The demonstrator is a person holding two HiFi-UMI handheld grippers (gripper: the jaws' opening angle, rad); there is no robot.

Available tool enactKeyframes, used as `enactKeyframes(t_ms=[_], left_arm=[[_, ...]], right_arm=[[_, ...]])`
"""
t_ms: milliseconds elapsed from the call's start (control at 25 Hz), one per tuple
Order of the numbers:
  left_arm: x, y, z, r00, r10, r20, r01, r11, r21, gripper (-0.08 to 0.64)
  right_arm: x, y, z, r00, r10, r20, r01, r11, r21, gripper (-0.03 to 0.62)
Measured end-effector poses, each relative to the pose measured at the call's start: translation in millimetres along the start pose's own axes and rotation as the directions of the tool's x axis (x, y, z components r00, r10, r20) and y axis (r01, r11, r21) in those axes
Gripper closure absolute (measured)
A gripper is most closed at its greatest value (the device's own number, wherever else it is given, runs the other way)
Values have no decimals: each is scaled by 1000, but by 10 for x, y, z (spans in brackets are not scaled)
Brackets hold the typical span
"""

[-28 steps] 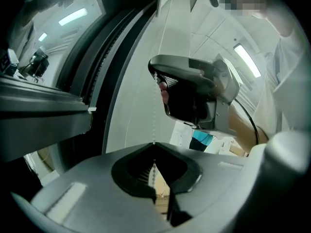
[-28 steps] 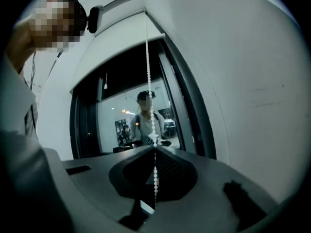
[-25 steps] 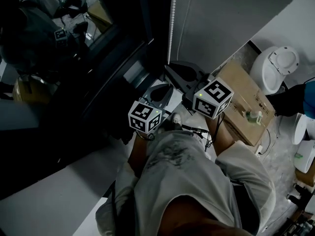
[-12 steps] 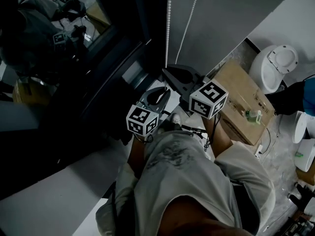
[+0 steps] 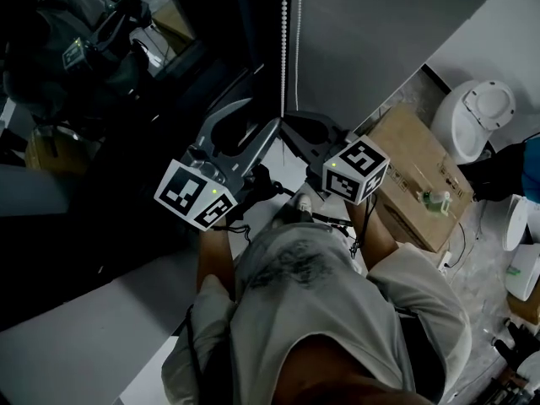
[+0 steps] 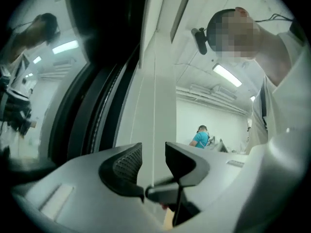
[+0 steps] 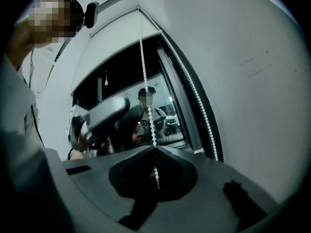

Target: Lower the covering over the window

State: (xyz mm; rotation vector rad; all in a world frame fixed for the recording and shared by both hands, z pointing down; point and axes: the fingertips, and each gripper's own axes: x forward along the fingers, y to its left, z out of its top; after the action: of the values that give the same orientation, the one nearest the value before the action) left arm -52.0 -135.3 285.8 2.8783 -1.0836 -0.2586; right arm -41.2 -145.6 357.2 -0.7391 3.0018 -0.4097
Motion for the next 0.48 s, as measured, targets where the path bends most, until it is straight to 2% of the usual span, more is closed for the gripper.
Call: enactKeyframes(t_ms=[120,240,280,360,480], left_arm=[[283,-16,473,998,-41,51,36,995,90,400],[466,-50,748,994,-70,88,58,990,129,408],[497,-64,799,993,-71,98,57,988,143,423],[520,-84,845,992,-61,110,41,984,171,536],[513,-107,832,991,-62,118,41,984,172,541]], right_arm=[[9,49,-7,1000,11,-4,-11,1000,1,574],[10,61,-21,1000,16,-10,-16,1000,-6,574],[5,66,-27,1000,15,-12,-15,1000,-10,574],[-3,74,-38,1000,12,-13,-13,1000,-14,574],[4,69,-57,1000,9,-11,-9,1000,-13,574]])
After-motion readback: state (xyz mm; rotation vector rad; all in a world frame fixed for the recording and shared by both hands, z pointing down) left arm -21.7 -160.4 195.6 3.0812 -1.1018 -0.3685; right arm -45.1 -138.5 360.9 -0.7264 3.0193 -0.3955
